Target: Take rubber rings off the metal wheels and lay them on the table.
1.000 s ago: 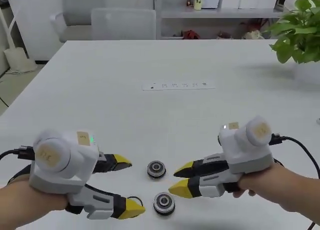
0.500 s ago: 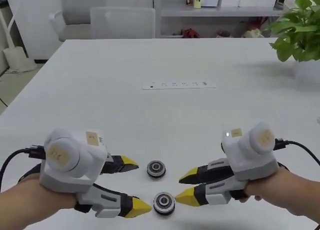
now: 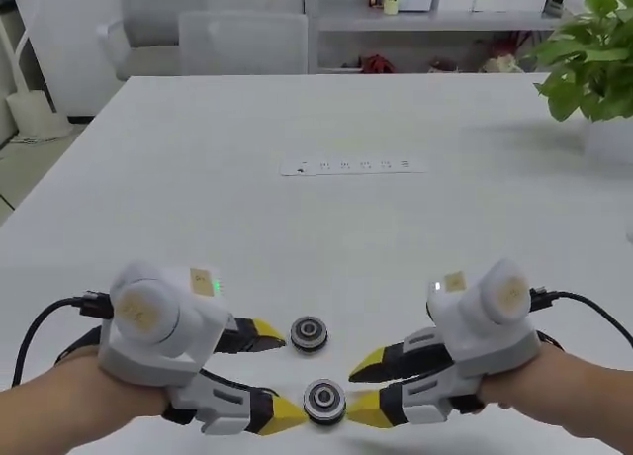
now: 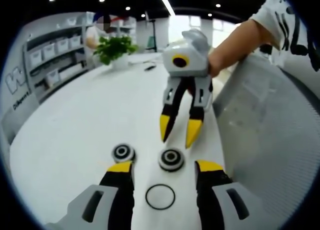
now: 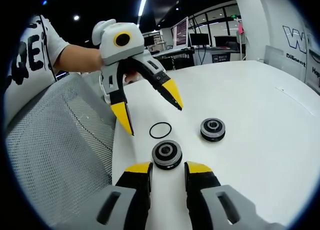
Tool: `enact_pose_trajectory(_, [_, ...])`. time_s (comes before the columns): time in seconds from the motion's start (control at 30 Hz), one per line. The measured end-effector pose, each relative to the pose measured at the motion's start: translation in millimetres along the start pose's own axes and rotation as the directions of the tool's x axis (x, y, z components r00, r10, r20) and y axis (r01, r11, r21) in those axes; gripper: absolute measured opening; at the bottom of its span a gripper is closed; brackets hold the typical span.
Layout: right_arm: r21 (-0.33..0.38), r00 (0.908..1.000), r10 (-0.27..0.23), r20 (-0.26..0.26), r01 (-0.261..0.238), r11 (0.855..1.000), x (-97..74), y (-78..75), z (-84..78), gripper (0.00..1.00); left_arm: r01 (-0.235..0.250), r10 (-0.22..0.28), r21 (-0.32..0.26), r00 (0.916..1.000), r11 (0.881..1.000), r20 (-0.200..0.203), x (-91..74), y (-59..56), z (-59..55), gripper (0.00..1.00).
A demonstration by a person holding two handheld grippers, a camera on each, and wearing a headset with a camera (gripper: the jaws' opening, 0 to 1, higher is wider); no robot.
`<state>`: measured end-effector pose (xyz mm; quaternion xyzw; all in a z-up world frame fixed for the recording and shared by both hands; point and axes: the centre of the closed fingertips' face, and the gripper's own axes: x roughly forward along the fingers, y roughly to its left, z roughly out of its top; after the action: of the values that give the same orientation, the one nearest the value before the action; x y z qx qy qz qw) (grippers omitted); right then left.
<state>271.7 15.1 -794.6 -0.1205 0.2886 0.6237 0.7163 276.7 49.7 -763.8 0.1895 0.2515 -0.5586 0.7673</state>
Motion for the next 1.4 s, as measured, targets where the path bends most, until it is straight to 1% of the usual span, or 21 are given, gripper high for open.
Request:
enact_pose_trajectory(0.3, [-0.019,0.9998,-0.001,-0.019,0.001,1.0,5.2,0.2,-5.0,0.21,0.022,-0.022,0.004,0.9996,1.0,-0.018,8.8,-4.3,-4.8,0.46])
enact_pose_trajectory(0.43, [-0.028,0.9997,-0.002,-0.026,0.002,1.0,7.5,0.6,-7.1,0.2,0.03,-0.03,0.005,0.9993,1.0,-0.021,11.7,-6.5,-4.4,0.43])
enact_pose_trajectory(0.77, [-0.025,0.9997,-0.013,-0.023,0.012,1.0,10.7,-2.1,-8.6,0.18,0.044,-0.044,-0.006,0.9988,0.999,-0.02,19.5,-7.9,-4.4,0.35])
enact_pose_trajectory(1.4, [-0.02,0.9998,-0.013,-0.016,0.012,1.0,11.5,-1.2,-9.3,0.16,0.075,-0.074,0.013,0.9966,0.997,-0.037,34.1,-14.8,-3.1,0.22])
